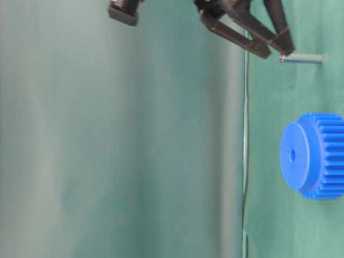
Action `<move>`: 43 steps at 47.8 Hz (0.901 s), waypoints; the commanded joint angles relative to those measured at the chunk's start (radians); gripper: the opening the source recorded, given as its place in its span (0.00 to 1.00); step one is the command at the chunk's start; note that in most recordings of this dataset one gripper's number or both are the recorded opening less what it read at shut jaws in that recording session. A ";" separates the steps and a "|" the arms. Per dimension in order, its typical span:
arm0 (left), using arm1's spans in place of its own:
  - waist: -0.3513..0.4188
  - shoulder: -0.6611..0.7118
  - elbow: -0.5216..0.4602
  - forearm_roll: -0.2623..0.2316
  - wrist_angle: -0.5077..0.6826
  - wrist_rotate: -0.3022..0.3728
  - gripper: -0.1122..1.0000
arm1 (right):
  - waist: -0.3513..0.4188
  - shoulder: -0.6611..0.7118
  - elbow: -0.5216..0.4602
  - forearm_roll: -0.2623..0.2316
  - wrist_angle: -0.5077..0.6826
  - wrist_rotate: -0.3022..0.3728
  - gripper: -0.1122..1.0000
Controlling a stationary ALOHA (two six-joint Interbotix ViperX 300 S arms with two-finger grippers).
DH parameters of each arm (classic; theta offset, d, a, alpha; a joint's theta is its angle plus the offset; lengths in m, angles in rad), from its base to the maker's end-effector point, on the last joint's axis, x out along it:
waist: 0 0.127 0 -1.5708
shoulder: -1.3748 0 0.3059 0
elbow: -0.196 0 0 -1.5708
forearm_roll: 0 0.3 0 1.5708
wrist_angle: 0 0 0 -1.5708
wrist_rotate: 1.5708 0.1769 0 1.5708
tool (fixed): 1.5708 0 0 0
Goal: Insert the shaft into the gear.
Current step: 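Lower the right gripper and close it around the metal shaft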
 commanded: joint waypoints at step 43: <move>0.000 0.008 -0.026 0.003 0.005 0.000 0.12 | -0.003 -0.015 -0.054 0.005 0.044 -0.011 0.25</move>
